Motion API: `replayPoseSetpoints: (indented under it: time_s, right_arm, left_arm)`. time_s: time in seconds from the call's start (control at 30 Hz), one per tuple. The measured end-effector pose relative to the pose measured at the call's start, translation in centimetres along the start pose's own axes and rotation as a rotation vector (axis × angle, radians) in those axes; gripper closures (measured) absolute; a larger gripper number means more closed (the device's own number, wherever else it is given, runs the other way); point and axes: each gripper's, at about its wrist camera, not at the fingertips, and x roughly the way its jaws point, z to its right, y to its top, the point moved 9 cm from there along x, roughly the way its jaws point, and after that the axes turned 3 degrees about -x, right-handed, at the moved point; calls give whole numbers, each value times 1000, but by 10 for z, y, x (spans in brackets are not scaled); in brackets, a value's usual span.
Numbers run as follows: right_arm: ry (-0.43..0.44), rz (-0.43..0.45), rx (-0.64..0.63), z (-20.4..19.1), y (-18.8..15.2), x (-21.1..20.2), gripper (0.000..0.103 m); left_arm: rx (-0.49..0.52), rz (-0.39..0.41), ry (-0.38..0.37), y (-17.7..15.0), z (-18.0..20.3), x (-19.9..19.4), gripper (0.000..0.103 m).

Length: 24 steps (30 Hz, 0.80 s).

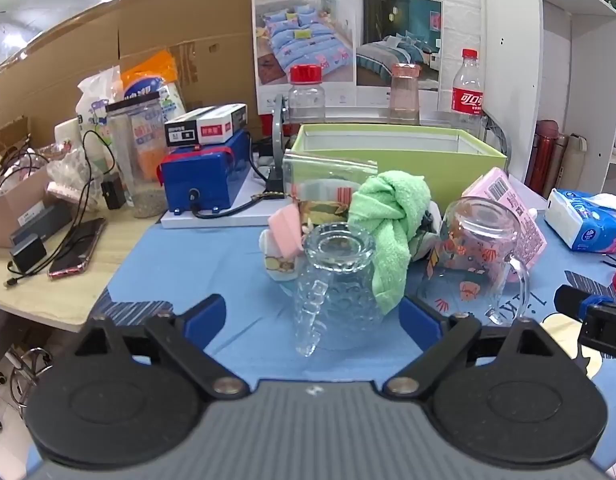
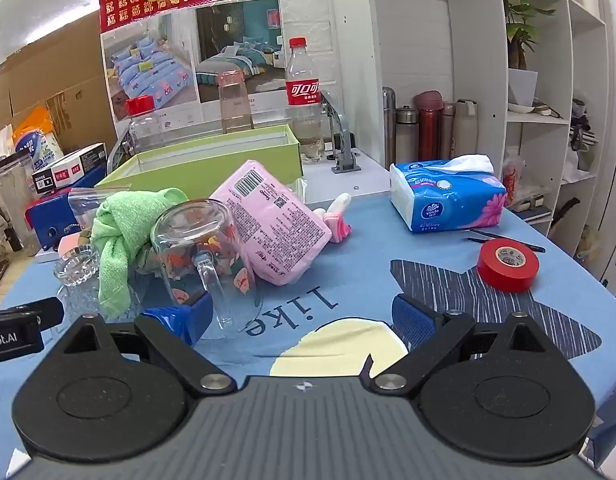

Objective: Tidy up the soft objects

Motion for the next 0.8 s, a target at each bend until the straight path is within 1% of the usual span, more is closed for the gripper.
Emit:
replayPoseSetpoints:
  time_s: [0.17,0.4,0.47,0.8]
  right_arm:
    - [-1,1,2,0,0,-1,19]
    - [1,2,4,0,0,-2,19]
    - [1,3,5,0,0,-2,19]
    - [1,2,2,1,0,-3,19]
  left_arm:
    - [-6,-17,-7,-4,4,6,10]
    - [-6,-8,-7,-6,11,4,10]
    - [-13,-12,-23,-4,4,3,10]
    - [-32,-23,-39,-4,3,3,10]
